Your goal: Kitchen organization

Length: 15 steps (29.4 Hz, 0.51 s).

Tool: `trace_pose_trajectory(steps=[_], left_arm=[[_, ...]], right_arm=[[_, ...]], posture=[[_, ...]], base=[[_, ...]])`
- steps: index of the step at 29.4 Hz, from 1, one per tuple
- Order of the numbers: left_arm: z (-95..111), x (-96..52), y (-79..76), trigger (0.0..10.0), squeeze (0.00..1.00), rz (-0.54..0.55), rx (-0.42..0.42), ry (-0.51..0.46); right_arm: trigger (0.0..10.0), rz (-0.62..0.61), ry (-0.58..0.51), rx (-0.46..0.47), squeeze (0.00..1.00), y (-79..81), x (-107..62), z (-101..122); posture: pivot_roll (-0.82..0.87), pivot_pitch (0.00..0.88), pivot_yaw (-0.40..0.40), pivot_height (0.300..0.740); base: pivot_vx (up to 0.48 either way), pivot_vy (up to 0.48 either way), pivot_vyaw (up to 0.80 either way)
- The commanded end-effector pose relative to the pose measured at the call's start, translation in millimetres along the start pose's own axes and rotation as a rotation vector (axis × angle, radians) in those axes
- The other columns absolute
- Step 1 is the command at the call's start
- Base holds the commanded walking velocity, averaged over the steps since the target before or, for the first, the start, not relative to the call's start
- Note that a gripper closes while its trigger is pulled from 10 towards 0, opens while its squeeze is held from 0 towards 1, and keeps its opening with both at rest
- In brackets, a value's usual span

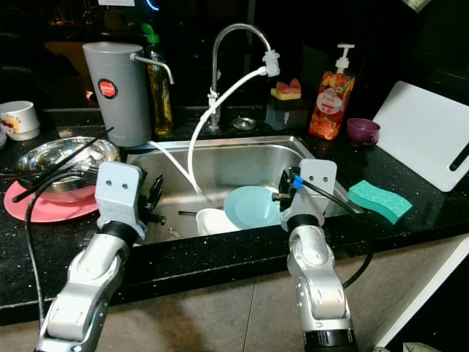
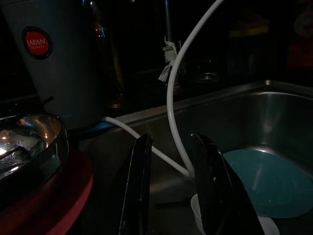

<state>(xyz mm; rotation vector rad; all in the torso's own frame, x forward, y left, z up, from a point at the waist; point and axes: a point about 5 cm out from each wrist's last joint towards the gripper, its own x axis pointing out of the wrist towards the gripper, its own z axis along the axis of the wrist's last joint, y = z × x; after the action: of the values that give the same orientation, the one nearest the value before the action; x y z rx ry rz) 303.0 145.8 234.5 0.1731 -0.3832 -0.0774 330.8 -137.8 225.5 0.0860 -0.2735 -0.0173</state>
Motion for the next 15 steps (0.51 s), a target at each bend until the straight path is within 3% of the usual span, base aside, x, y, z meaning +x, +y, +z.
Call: trace_pose_trajectory(steps=[1, 15], left_arm=[[-1.9, -0.7, -0.7, 10.0, 0.00, 0.000, -0.001, 0.008], [-2.9, -0.7, -1.0, 10.0, 0.00, -0.001, -0.001, 0.011]], right_arm=[[10.0, 0.004, 0.016, -0.002, 0.00, 0.3, 0.2, -2.2], [10.0, 0.007, 0.014, -0.002, 0.00, 0.2, 1.0, -1.4]], posture=[[0.13, 0.081, -0.075, 0.740], [0.13, 0.080, -0.078, 0.740]], base=[[0.000, 0.000, 0.00], [0.000, 0.000, 0.00]])
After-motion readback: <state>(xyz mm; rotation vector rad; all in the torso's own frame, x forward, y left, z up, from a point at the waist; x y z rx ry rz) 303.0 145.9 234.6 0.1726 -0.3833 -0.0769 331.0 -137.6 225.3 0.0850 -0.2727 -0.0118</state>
